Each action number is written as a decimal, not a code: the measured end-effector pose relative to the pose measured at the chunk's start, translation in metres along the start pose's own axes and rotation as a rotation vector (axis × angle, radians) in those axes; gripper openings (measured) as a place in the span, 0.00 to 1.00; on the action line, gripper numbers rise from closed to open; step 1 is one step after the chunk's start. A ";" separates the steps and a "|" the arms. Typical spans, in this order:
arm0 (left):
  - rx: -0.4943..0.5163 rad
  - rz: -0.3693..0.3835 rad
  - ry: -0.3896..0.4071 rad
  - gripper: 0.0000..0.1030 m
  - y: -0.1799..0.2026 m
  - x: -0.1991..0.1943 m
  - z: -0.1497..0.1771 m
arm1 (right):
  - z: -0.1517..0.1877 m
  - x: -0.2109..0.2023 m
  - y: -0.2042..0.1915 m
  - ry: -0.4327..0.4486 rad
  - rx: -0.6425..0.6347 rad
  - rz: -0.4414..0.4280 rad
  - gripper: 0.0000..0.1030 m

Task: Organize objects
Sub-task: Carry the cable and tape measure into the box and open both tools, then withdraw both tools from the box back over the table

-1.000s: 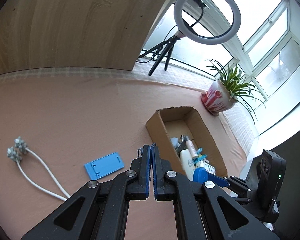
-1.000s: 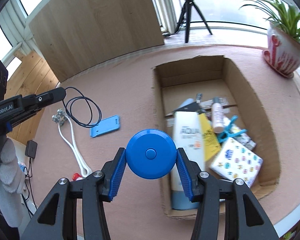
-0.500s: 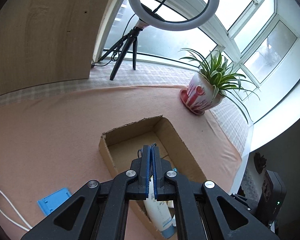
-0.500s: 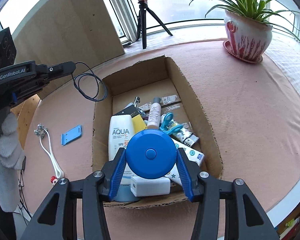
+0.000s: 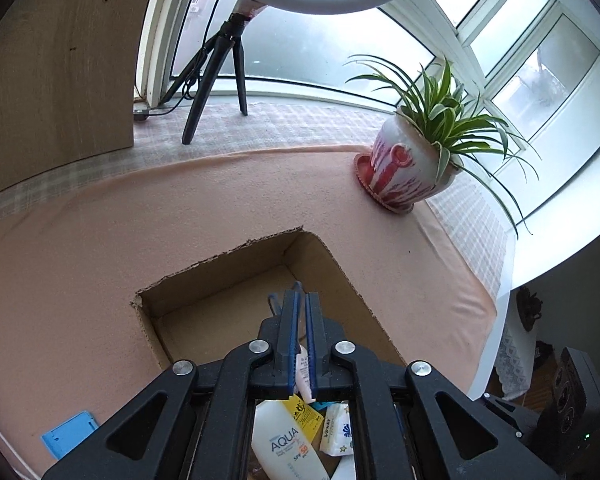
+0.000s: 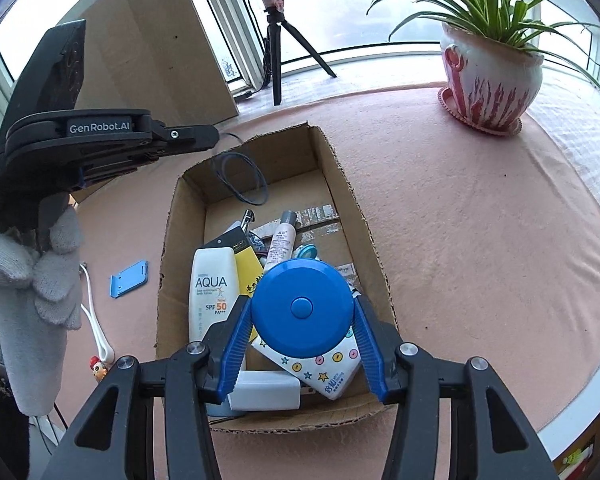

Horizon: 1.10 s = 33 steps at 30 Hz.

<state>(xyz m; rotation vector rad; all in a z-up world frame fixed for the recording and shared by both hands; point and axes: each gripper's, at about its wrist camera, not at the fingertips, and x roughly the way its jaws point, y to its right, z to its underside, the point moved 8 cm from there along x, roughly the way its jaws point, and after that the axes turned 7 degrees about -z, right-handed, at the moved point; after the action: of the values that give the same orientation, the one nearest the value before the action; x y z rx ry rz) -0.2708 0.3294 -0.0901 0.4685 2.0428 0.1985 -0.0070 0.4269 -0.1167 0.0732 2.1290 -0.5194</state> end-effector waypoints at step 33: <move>-0.469 -0.277 0.041 0.32 -0.269 -0.162 0.208 | 0.035 0.048 -0.150 -0.099 -0.241 -0.190 0.51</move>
<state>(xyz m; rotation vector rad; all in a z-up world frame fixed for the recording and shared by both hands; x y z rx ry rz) -0.0857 0.0065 -0.1519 -0.1086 1.9914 0.5048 -0.0443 0.2699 -0.1215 -0.2869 2.0962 -0.3636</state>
